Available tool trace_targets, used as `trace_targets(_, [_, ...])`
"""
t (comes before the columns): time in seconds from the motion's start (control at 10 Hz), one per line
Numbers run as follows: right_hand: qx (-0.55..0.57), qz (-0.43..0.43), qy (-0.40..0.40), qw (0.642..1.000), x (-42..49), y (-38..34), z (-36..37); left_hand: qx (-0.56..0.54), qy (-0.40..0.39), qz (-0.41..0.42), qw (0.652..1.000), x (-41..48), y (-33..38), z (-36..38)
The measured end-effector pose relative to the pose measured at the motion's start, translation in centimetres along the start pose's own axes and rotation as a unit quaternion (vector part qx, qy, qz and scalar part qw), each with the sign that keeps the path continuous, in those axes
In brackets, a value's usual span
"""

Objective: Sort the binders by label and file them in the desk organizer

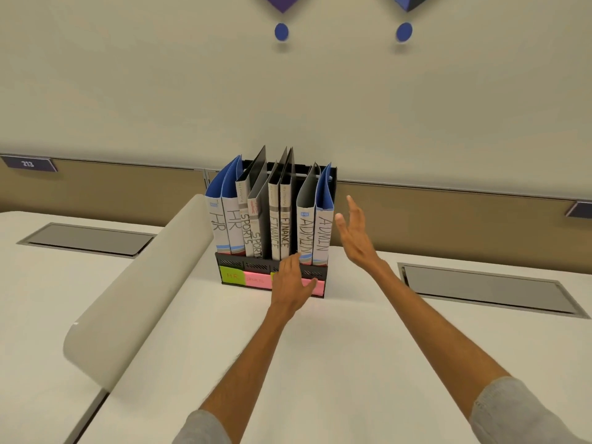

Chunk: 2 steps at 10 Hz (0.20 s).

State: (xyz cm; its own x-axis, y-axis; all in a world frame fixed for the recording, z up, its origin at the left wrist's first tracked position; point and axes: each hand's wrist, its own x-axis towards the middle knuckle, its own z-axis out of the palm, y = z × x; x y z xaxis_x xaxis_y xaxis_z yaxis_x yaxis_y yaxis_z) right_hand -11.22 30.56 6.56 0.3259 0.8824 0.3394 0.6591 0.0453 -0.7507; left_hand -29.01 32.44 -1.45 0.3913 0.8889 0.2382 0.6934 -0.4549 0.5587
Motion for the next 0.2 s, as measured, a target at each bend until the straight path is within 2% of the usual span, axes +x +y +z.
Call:
trace_targets(0.1, [-0.057, 0.050, 0.008, 0.997, -2.3, 0.8, -1.2, 0.030, 0.039, 0.054, 0.997, -0.6, 1.0, -0.1])
trace_targets(0.2, [-0.140, 0.064, 0.043, 0.987, -4.4, 1.9, -2.6, 0.072, 0.059, 0.112, 0.989, -1.2, 2.2, 0.2])
